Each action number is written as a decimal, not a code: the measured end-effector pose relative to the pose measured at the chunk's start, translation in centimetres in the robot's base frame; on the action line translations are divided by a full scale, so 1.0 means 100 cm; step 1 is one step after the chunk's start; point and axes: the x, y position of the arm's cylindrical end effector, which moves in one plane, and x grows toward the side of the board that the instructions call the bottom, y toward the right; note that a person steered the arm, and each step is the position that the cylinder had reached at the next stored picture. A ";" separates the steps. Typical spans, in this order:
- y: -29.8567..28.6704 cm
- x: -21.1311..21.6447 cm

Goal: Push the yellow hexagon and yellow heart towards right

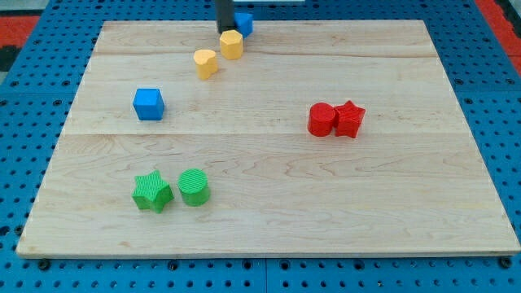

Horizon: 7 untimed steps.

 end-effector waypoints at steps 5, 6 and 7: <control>-0.154 0.060; -0.139 0.090; -0.095 0.095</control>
